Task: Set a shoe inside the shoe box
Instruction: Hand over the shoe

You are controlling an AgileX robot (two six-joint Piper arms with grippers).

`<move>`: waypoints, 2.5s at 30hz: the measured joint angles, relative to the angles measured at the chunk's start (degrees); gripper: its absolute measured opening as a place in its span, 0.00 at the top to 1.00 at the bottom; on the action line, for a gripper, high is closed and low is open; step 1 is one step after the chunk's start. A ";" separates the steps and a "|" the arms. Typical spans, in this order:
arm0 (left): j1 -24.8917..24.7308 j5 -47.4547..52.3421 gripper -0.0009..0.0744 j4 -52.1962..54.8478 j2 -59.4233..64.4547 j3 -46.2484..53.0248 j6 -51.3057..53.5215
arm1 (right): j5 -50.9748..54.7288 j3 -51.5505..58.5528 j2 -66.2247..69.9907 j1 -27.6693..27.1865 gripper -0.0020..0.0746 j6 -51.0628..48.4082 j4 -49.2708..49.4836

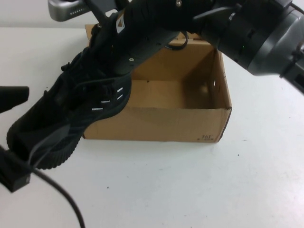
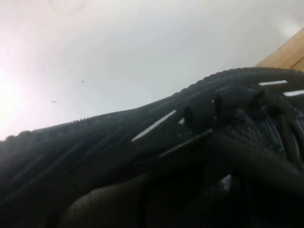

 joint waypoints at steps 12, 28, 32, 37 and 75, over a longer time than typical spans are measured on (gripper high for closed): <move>-0.67 -1.42 0.86 -0.31 8.77 0.00 4.58 | 2.31 0.00 0.15 0.00 0.97 0.00 1.43; -2.50 -0.58 0.88 -5.81 9.05 0.00 9.02 | 1.09 -4.77 -0.98 -0.42 0.35 -9.82 7.00; -2.50 -0.05 0.88 -6.80 9.05 0.00 10.33 | 0.73 -7.29 -2.50 -0.42 0.29 -18.17 8.14; -2.50 3.18 0.88 -7.04 8.37 -0.38 12.59 | 3.29 -7.92 -7.46 -0.42 0.28 -32.95 7.80; 10.40 31.53 0.88 -5.85 14.72 -14.89 20.58 | 10.36 22.71 -24.63 -13.01 0.32 -49.35 22.63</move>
